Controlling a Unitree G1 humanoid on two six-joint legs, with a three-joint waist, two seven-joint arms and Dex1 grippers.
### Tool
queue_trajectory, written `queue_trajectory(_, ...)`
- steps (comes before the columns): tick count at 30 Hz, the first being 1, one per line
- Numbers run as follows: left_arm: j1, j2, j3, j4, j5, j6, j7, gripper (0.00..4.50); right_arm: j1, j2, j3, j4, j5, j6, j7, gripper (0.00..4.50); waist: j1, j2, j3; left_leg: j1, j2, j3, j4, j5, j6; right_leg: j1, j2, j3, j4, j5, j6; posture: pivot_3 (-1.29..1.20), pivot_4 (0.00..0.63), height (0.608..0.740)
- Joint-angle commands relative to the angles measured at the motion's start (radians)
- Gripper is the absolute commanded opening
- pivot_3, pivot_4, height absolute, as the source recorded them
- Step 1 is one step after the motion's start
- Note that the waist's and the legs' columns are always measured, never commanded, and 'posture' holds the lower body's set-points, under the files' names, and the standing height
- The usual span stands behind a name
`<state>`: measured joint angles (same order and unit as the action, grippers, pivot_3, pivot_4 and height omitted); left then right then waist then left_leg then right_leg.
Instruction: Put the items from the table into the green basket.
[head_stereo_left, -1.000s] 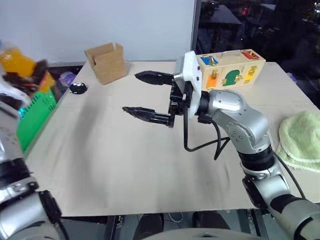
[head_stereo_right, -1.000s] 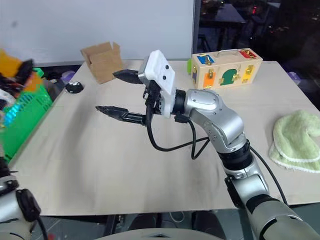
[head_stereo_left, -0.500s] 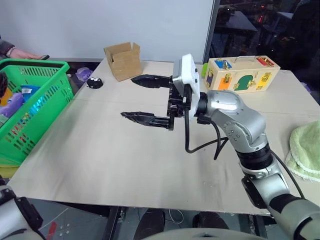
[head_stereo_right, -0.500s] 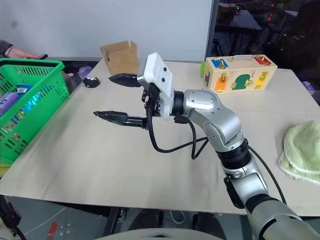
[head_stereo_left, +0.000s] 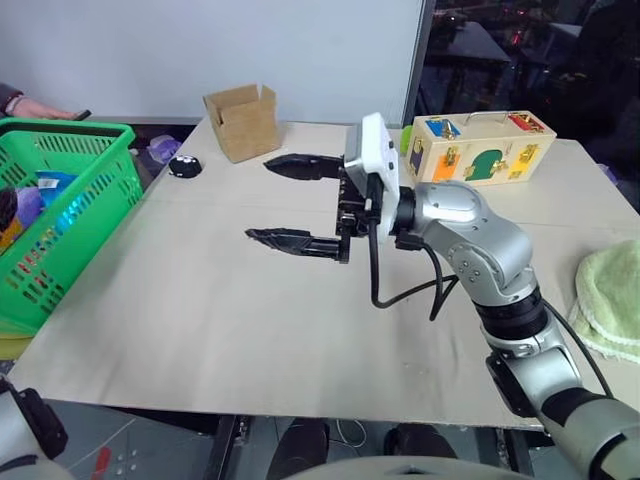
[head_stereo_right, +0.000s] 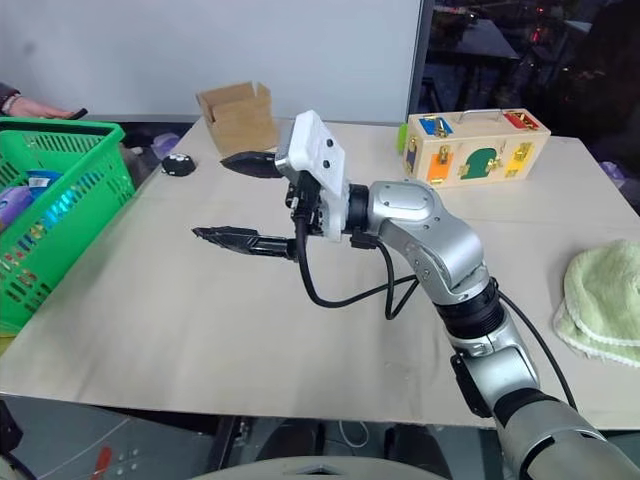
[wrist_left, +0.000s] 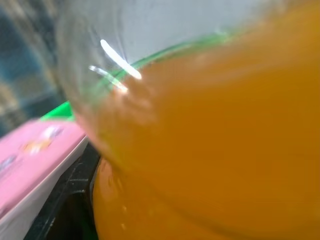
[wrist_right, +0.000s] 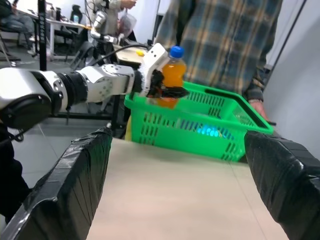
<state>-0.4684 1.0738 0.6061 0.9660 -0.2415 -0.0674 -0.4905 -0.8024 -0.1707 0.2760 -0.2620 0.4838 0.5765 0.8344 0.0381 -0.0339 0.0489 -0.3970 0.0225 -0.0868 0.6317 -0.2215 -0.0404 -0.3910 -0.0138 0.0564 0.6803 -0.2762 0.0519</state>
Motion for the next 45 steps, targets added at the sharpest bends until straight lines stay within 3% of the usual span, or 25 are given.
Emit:
queue_trajectory(1, -0.042, 0.086, 0.005, 0.046, 0.018, -0.063, 0.059, 3.08, -0.006, -0.003, -0.006, -0.031, 0.001, -0.016, -0.001, 4.5, 0.001, 0.0, 0.0, 0.0, 0.0, 0.0, 0.0, 0.0, 0.0, 0.0, 0.0, 0.0, 0.0, 0.0, 0.0, 0.17, 0.0, 0.74)
queue_trajectory(9, -0.084, 0.104, -0.032, 0.152, 0.019, -0.05, 0.041, 3.08, -0.003, -0.001, 0.0, -0.03, -0.003, -0.013, -0.006, 4.5, 0.008, -0.001, -0.001, 0.0, 0.0, 0.0, 0.0, 0.0, 0.0, 0.0, 0.0, -0.001, 0.0, 0.0, 0.0, 0.16, 0.0, 0.74)
queue_trajectory(10, -0.088, 0.103, -0.032, 0.155, 0.017, -0.048, 0.038, 4.11, -0.003, -0.001, 0.001, -0.03, -0.003, -0.013, -0.006, 4.5, 0.007, -0.002, -0.001, 0.0, 0.0, 0.0, 0.0, 0.0, 0.0, 0.0, 0.0, -0.001, 0.0, 0.0, 0.0, 0.16, 0.0, 0.74)
queue_trajectory(11, -0.094, 0.101, -0.03, 0.156, 0.014, -0.049, 0.038, 4.37, -0.004, -0.002, 0.001, -0.029, -0.004, -0.013, -0.007, 4.5, 0.007, -0.003, -0.002, 0.0, 0.0, 0.0, 0.0, 0.0, 0.0, 0.0, 0.0, -0.001, 0.0, 0.0, 0.0, 0.16, 0.0, 0.74)
queue_trajectory(18, -0.115, 0.064, -0.035, 0.063, 0.011, -0.085, 0.077, 4.45, 0.008, -0.02, -0.003, -0.039, -0.007, -0.009, -0.02, 4.5, 0.003, -0.003, -0.002, 0.0, 0.0, 0.0, 0.0, 0.0, 0.0, 0.0, 0.0, -0.001, 0.0, 0.0, 0.0, 0.14, 0.0, 0.74)
queue_trajectory(22, -0.096, -0.029, -0.055, -0.189, -0.05, -0.073, -0.003, 4.45, 0.024, -0.042, -0.014, -0.052, -0.003, -0.005, -0.023, 4.5, 0.007, -0.003, -0.002, 0.0, 0.0, -0.001, 0.0, 0.0, 0.0, 0.0, -0.001, -0.001, 0.001, 0.0, 0.0, 0.14, 0.0, 0.74)
queue_trajectory(27, 0.012, -0.224, -0.138, -0.696, -0.265, 0.221, -0.111, 4.45, 0.102, -0.124, -0.055, -0.097, -0.006, 0.025, -0.048, 4.5, 0.015, -0.003, -0.003, 0.001, -0.001, -0.001, 0.001, 0.0, 0.0, 0.004, -0.002, -0.001, -0.001, 0.0, 0.0, 0.14, 0.0, 0.74)
queue_trajectory(31, 0.148, -0.351, -0.263, -0.991, -0.348, 0.395, -0.122, 4.45, 0.223, -0.225, -0.119, -0.145, -0.046, 0.07, -0.129, 4.5, -0.001, -0.005, -0.005, 0.002, -0.002, 0.0, 0.002, 0.0, 0.0, 0.005, -0.003, 0.0, -0.001, 0.0, 0.0, 0.07, 0.0, 0.74)
queue_trajectory(39, 0.304, -0.419, -0.47, -1.317, -0.381, 0.607, -0.143, 4.45, 0.456, -0.342, -0.239, -0.22, -0.135, 0.114, -0.291, 4.5, -0.056, 0.003, -0.003, 0.003, 0.0, 0.001, 0.001, 0.0, 0.0, 0.004, -0.001, 0.003, -0.001, 0.0, -0.001, -0.02, 0.0, 0.74)
queue_trajectory(45, 0.445, -0.429, -0.464, -1.464, -0.404, 0.671, -0.118, 4.45, 0.692, -0.386, -0.373, -0.315, -0.176, 0.124, -0.374, 4.5, -0.086, 0.007, -0.005, 0.006, 0.0, 0.006, 0.001, 0.0, 0.001, 0.005, 0.0, 0.009, -0.002, 0.0, 0.0, -0.05, 0.0, 0.74)
